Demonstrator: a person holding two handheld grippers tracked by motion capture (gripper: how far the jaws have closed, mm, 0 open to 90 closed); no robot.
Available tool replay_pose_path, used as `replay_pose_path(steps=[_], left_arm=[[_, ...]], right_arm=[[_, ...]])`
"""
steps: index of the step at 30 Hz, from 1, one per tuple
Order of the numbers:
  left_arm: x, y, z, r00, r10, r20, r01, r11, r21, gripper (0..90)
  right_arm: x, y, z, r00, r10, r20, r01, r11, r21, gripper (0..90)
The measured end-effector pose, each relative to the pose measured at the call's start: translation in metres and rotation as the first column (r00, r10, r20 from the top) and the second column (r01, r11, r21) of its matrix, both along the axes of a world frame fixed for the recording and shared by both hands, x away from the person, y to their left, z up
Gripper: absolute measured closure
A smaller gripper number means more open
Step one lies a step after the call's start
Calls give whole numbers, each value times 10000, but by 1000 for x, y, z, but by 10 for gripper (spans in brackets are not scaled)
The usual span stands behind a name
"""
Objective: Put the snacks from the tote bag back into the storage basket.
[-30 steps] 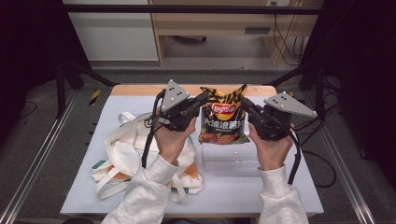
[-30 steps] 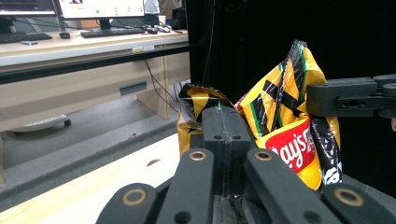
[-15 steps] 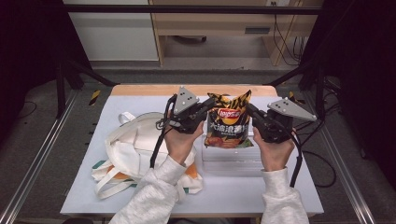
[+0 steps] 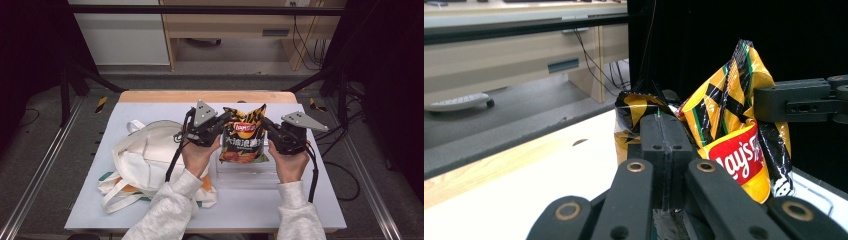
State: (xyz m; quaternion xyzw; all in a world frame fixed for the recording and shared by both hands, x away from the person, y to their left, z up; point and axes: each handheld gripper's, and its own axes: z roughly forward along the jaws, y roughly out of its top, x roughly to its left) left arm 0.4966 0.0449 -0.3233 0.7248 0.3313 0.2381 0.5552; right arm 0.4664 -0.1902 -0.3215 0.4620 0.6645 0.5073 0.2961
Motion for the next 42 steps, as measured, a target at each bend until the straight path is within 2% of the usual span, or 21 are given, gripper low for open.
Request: replay_pose_path(steps=[17, 22, 27, 28, 31, 37, 41, 42], left_arm=[[15, 0, -31, 9984, 412, -393, -404, 9990, 198, 900], [17, 0, -36, 9975, 532, -465, -520, 9983, 265, 900], [19, 0, -40, 9974, 530, -489, -518, 9983, 254, 900], [19, 0, -40, 9976, 515, -470, -502, 9983, 289, 900], [19, -1, -40, 9975, 523, -473, -510, 9983, 289, 900], [21, -1, -41, 9976, 602, -347, -590, 9977, 331, 848], [22, 1, -40, 9967, 794, -153, -788, 9964, 324, 716], [22, 2, -40, 9958, 909, -99, -905, 9953, 358, 716]], right_arm=[[20, 8, -28, 9980, -72, -627, 53, 9995, -314, 900], [24, 11, -32, 9975, -128, -698, 91, 9985, -539, 900], [26, 11, -37, 9972, -136, -737, 99, 9987, -509, 900], [27, 10, -38, 9971, -141, -753, 112, 9992, -380, 900], [27, 10, -39, 9971, -145, -745, 112, 9989, -448, 900], [28, 10, -40, 9975, -214, -677, 179, 9985, -519, 877], [29, 10, -40, 9980, -269, -569, 238, 9982, -551, 834], [30, 10, -40, 9981, -255, -564, 223, 9982, -557, 811]])
